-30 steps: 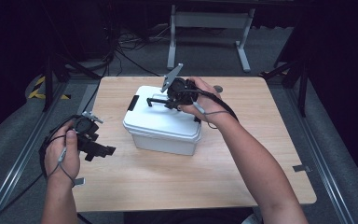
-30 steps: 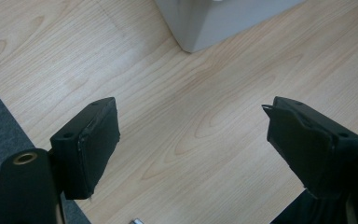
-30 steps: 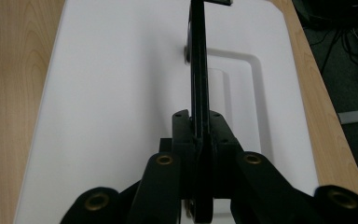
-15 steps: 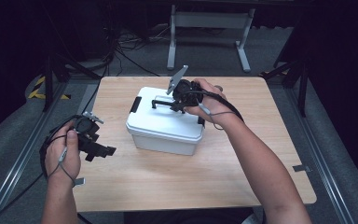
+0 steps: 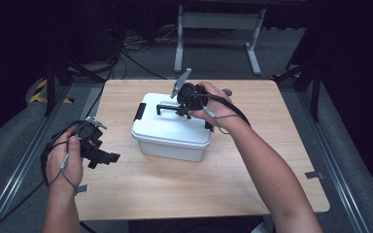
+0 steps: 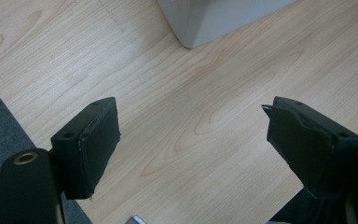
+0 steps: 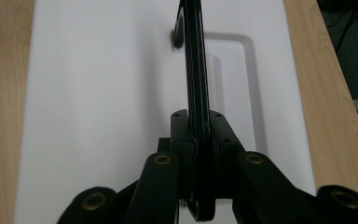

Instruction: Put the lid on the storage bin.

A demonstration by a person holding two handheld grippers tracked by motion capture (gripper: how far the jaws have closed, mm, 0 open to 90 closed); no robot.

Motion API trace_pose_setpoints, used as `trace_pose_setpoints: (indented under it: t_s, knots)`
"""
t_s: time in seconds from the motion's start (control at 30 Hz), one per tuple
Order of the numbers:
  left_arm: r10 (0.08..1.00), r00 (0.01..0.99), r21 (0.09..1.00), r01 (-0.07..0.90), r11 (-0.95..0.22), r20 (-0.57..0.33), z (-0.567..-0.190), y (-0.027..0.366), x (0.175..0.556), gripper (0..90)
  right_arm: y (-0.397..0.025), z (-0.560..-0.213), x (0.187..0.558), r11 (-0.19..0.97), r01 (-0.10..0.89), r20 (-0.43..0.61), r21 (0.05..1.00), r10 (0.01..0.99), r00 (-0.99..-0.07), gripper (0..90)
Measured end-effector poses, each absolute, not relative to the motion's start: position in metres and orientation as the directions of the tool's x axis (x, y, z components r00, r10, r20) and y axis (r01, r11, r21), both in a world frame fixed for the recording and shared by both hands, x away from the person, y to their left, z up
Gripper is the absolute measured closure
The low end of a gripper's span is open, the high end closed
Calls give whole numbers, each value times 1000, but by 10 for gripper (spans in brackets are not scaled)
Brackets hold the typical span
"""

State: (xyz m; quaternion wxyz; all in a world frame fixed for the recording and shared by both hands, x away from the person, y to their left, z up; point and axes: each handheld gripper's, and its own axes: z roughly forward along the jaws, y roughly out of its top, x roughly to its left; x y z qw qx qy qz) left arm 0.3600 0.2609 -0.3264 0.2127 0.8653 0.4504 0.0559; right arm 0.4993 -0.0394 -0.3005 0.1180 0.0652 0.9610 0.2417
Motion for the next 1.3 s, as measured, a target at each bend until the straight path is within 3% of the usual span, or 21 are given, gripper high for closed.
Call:
trace_pose_setpoints:
  t_s: [0.33,0.43,0.63,1.3]
  knots:
    - [800,592,415,754,-509,-95,-327,259,361,175,-37,-301,491,885,63,-209,462,177,-962,828]
    - [800,592,413,755,-509,-97,-328,259,362,175,-39,-301,488,873,92,-161,479,190,-968,686]
    - [800,593,407,757,-512,-97,-329,259,363,176,-50,-288,484,808,120,-111,577,223,-968,566]
    - [804,586,386,767,-512,-98,-333,258,361,176,-130,-257,467,722,230,-97,653,381,-919,508]
